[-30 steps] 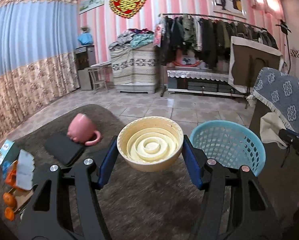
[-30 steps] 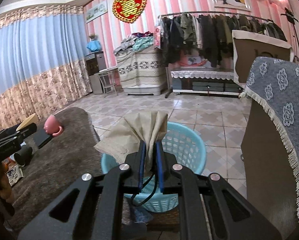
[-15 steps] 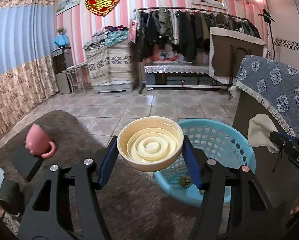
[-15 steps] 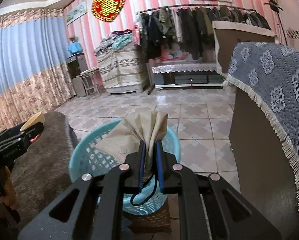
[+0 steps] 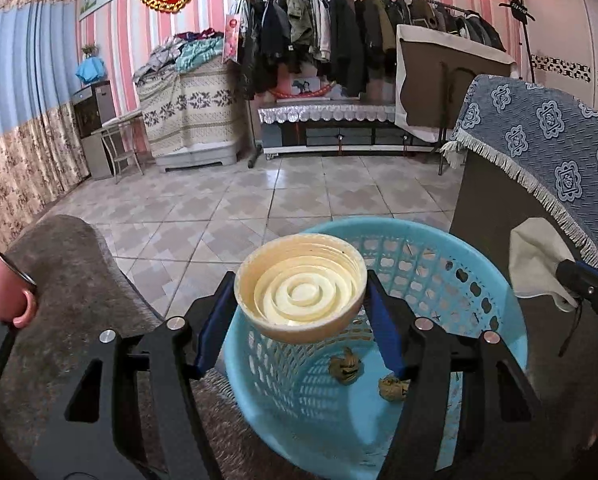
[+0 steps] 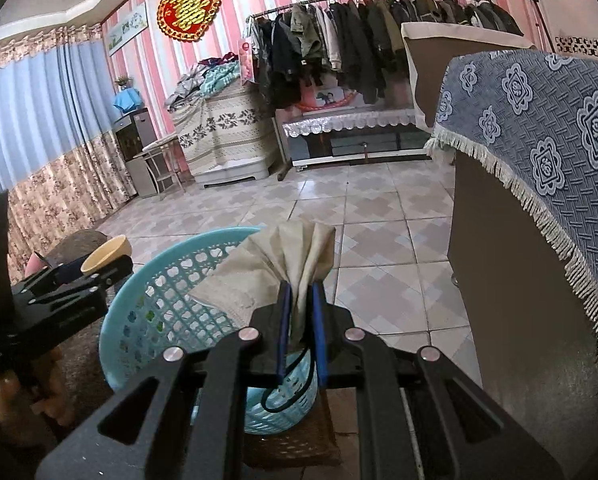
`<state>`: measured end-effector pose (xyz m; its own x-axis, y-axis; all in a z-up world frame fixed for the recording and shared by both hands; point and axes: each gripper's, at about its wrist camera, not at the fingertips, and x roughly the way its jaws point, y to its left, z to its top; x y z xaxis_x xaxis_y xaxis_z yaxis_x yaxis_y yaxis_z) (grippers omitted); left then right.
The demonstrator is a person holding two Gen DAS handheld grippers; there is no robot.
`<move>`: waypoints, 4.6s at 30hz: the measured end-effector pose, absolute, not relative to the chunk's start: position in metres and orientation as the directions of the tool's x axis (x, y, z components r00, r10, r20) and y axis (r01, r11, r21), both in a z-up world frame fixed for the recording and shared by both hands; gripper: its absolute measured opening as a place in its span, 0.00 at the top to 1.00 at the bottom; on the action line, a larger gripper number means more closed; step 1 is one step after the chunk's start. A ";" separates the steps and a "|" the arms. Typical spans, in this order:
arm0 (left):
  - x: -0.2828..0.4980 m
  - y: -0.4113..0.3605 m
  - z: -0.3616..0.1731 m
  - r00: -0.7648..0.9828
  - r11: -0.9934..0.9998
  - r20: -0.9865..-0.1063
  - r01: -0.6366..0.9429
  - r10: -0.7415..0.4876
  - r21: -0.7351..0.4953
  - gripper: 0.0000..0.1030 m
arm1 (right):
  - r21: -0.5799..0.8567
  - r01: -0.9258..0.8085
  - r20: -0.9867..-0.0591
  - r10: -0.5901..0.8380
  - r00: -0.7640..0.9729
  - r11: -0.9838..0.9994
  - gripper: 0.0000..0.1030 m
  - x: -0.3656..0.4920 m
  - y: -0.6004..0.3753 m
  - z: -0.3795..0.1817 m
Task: Collect trash
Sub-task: 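Carry the cloth and bowl to the wastebasket and release both, then move both tools back over the rug toward the orange peel, then grasp the orange peel with the left tool, then grasp the printed snack bag with the right tool while the left tool holds the peel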
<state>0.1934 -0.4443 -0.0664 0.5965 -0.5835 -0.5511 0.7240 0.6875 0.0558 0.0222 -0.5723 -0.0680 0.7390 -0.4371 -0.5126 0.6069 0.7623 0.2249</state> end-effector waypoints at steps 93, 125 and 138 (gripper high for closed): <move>0.112 0.090 -0.033 0.861 0.984 -0.483 -0.178 0.161 0.011 0.05 | 0.020 0.008 -0.455 0.003 0.891 1.000 0.05 0.111 -0.262 -0.021; 0.217 0.218 -0.094 0.657 0.951 -0.723 -0.309 0.214 0.000 0.54 | -0.014 -0.245 -0.608 0.186 0.772 0.969 0.05 0.188 -0.171 -0.073; 0.167 0.193 -0.078 0.719 0.960 -0.670 -0.278 0.186 -0.032 0.70 | 0.013 -0.307 -0.640 0.244 0.729 0.952 0.05 0.200 -0.145 -0.077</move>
